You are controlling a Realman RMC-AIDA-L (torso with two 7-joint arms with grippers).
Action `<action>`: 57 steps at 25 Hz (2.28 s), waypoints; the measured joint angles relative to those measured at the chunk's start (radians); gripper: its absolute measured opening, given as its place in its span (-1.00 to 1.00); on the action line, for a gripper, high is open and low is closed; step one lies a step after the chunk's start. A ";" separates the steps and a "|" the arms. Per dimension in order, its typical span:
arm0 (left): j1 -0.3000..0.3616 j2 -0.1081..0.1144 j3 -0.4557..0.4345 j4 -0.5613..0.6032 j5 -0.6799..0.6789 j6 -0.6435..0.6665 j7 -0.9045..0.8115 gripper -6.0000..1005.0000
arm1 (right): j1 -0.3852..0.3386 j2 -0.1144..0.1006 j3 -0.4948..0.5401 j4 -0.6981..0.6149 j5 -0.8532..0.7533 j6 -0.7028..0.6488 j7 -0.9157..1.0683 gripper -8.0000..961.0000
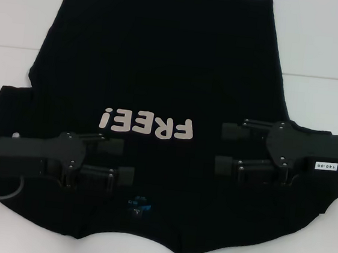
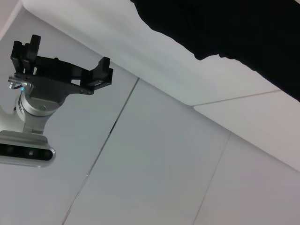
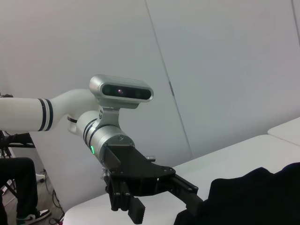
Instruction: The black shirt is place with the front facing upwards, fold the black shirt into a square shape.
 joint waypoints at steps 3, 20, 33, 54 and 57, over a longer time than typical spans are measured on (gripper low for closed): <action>-0.001 0.000 0.000 0.000 -0.004 -0.003 0.000 0.83 | 0.000 0.003 0.000 0.001 0.000 0.000 0.000 0.87; 0.005 0.019 -0.151 -0.025 0.001 -0.183 -0.169 0.83 | 0.004 0.014 0.012 0.002 0.008 0.005 0.001 0.87; 0.040 0.067 -0.206 -0.018 0.137 -0.460 -0.389 0.83 | 0.010 0.023 0.034 0.002 0.009 0.017 0.000 0.87; 0.087 0.090 -0.224 -0.008 0.216 -0.567 -0.467 0.83 | 0.021 0.022 0.038 -0.002 0.019 0.026 0.000 0.87; 0.083 0.088 -0.225 -0.012 0.249 -0.584 -0.479 0.83 | 0.021 0.022 0.038 -0.001 0.018 0.027 0.000 0.87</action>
